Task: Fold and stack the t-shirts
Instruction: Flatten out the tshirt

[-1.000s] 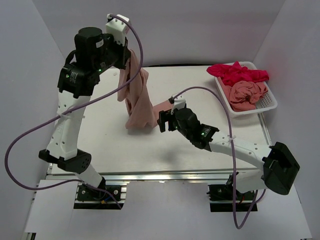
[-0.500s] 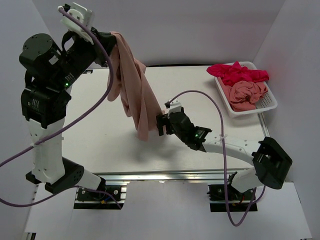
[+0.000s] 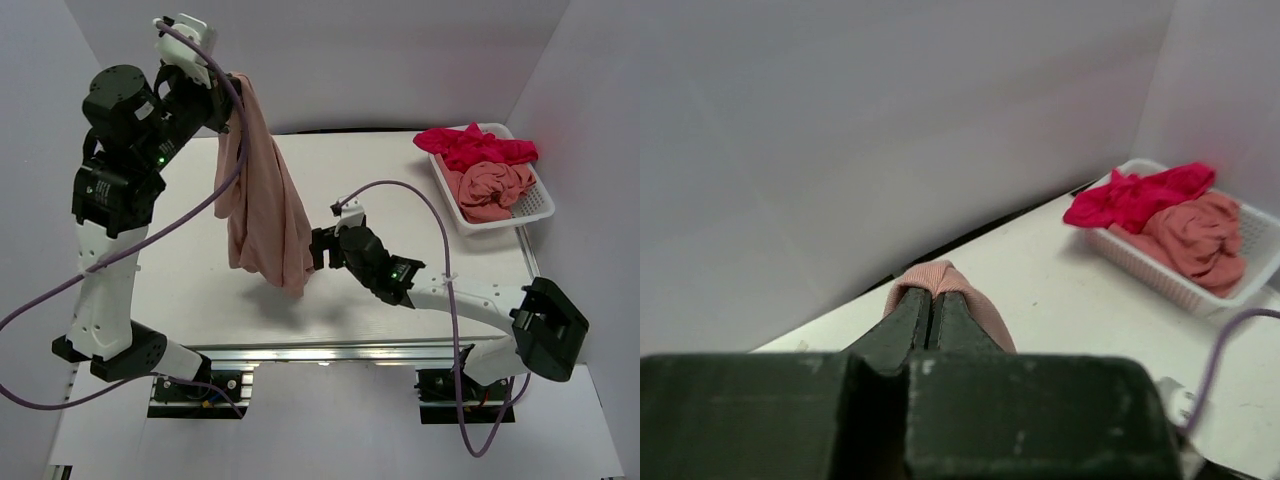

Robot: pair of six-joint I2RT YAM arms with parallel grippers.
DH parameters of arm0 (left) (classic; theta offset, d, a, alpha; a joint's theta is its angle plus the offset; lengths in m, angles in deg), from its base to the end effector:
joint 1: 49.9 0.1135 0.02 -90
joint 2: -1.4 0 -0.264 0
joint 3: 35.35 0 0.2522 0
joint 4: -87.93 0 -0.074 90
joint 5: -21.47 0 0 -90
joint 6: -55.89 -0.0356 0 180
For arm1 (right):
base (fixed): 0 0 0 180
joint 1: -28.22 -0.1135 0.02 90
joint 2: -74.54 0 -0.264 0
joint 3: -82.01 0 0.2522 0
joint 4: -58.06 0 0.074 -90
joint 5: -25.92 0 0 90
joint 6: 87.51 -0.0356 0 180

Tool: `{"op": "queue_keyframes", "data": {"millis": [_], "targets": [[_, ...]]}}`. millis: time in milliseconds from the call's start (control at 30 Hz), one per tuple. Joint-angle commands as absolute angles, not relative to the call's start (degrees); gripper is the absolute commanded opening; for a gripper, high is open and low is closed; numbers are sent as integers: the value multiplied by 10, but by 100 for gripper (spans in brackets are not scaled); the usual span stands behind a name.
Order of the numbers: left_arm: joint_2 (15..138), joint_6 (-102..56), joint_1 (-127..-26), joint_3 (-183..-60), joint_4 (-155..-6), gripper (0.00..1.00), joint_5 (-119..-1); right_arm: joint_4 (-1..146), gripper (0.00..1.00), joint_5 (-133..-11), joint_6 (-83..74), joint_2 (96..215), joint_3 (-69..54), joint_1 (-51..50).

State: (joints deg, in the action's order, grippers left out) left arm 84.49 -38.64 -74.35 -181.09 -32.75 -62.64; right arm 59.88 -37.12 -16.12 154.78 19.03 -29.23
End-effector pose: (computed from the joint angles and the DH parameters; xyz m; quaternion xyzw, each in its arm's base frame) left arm 0.1927 -0.0916 0.6059 0.2077 0.6542 -0.1604 0.7093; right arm 0.1836 0.2577 0.2643 -0.1358 0.7920 0.1980 0.5614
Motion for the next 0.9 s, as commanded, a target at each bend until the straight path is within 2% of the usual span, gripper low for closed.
{"op": "queue_keyframes", "data": {"millis": [0,167,467,700,867], "targets": [[835,-414,-742,-1772,-380,0,-677,605,84,-356,-169,1500,168,-334],[830,-427,-742,-1688,-425,0,-714,655,84,-375,-154,1458,131,-405],[837,-426,-742,-1686,-439,0,-718,661,81,-365,-164,1445,181,-431],[832,-429,-742,-1670,-439,0,-719,603,81,-356,-152,1513,219,-431],[823,-432,-742,-1641,-448,0,-721,578,81,-367,-142,1592,190,-431]]}}
